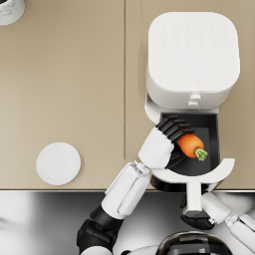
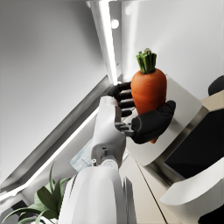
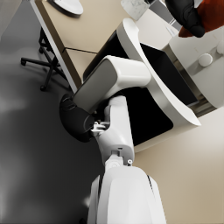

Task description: Pick up the carrot and place it into the air fryer

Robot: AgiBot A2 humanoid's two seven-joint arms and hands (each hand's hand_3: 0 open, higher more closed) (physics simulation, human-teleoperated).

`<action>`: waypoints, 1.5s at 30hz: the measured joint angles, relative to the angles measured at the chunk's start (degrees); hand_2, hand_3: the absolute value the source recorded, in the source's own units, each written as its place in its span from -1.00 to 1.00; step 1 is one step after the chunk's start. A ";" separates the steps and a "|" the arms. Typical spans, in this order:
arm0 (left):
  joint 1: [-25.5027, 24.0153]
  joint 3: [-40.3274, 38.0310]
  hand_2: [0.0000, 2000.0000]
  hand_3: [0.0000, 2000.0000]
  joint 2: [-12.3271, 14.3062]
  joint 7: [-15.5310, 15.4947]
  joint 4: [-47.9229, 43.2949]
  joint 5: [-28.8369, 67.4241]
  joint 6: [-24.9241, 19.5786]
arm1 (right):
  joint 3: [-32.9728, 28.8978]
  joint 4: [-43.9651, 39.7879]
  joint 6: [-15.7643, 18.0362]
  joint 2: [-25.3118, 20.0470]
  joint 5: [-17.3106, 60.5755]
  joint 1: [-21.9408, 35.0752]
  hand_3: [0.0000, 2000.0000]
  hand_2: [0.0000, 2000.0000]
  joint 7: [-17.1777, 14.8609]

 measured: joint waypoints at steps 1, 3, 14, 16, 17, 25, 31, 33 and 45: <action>-0.85 0.35 -1.00 -0.31 -0.52 0.06 0.09 0.00 -0.31 | 0.28 -0.14 0.21 0.09 0.00 0.55 1.00 1.00 -0.13; -3.20 -0.16 -1.00 -0.96 -2.07 0.11 -0.91 0.02 0.02 | -0.13 -0.46 0.58 -0.32 0.02 0.54 1.00 1.00 -0.34; -25.42 -29.33 -1.00 -1.00 -12.98 0.10 -22.00 -0.01 1.60 | 1.82 -8.00 4.34 -3.92 0.03 9.52 1.00 1.00 -0.57; -26.53 -34.85 -1.00 -1.00 -12.33 0.09 -23.37 -0.03 1.62 | 1.97 -11.37 5.08 -5.87 0.05 12.23 1.00 1.00 -0.50; -26.91 -36.96 -1.00 -1.00 -12.09 0.09 -23.77 -0.03 1.63 | 2.07 -13.31 5.20 -7.06 0.07 13.58 1.00 1.00 -0.44; -29.07 -45.40 -1.00 -1.00 -11.07 0.09 -24.56 -0.06 1.65 | 1.95 -30.65 6.12 -17.28 0.20 24.03 1.00 1.00 -0.10; -28.39 -47.53 -1.00 -1.00 -12.53 0.09 -24.71 -0.06 1.65 | 1.20 -42.63 7.94 -23.89 0.25 31.10 1.00 1.00 -0.20; -28.15 -47.61 -1.00 -1.00 -12.93 0.09 -24.59 -0.06 1.65 | 1.60 -45.24 8.04 -24.97 0.24 32.83 1.00 1.00 -0.04; -28.10 -47.58 -1.00 -1.00 -13.32 0.09 -23.77 -0.06 1.65 | 4.16 -46.62 8.26 -24.53 0.24 36.74 1.00 1.00 -2.58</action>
